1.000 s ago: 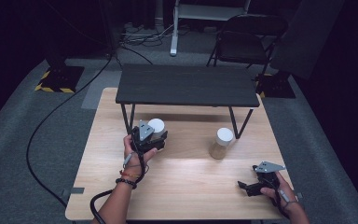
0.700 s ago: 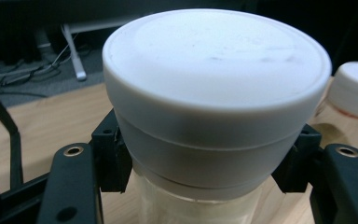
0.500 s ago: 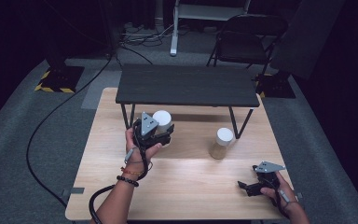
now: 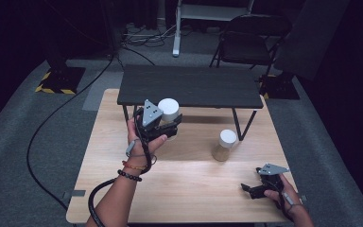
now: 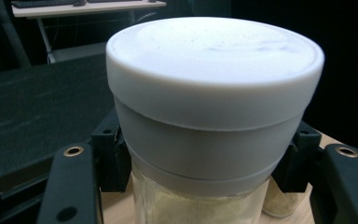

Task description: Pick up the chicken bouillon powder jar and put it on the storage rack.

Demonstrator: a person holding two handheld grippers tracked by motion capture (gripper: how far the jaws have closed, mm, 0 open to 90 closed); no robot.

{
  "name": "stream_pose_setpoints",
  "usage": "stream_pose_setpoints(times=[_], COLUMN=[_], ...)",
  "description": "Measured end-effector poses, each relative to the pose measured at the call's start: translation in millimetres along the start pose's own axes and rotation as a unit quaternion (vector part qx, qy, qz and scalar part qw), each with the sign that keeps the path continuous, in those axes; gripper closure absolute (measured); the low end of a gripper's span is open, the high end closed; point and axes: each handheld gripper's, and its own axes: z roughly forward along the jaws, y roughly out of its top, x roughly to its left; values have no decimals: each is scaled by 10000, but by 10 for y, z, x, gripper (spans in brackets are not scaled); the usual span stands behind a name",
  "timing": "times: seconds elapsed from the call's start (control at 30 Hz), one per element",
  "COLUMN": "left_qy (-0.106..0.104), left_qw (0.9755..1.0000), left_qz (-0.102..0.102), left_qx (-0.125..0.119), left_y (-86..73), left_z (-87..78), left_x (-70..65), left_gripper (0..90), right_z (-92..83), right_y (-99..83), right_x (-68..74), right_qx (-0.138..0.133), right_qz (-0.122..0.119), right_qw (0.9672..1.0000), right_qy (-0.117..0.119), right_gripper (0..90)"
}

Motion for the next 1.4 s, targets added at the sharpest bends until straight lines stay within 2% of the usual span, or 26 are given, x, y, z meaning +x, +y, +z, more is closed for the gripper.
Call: stream_pose_setpoints(times=[0.2,0.3,0.5,0.6,0.87,1.17,1.4], left_qy=[62,160,153,142,214,150,167], left_qw=[9999,9997,9996,9995,9994,9991,9992], left_qz=[9,15,56,7,65,85,80], left_qx=[-104,-165,-233,-278,-283,-390,-357], left_y=[149,221,370,450,640,701,730], left_z=[13,41,103,131,216,374,468], left_x=[15,-11,3,36,81,187,258], left_gripper=[354,354,354,354,354,353,353], right_z=[0,0,0,0,0,0,0], right_y=[0,0,0,0,0,0,0], right_x=[0,0,1,1,1,0,1], right_qx=[1,1,1,1,2,1,-1], right_qz=[2,3,3,3,3,5,10], right_qw=[10000,10000,10000,10000,10000,10000,10000], right_qy=[-1,-1,-1,-1,-1,0,0], right_gripper=[0,0,0,0,0,0,0])
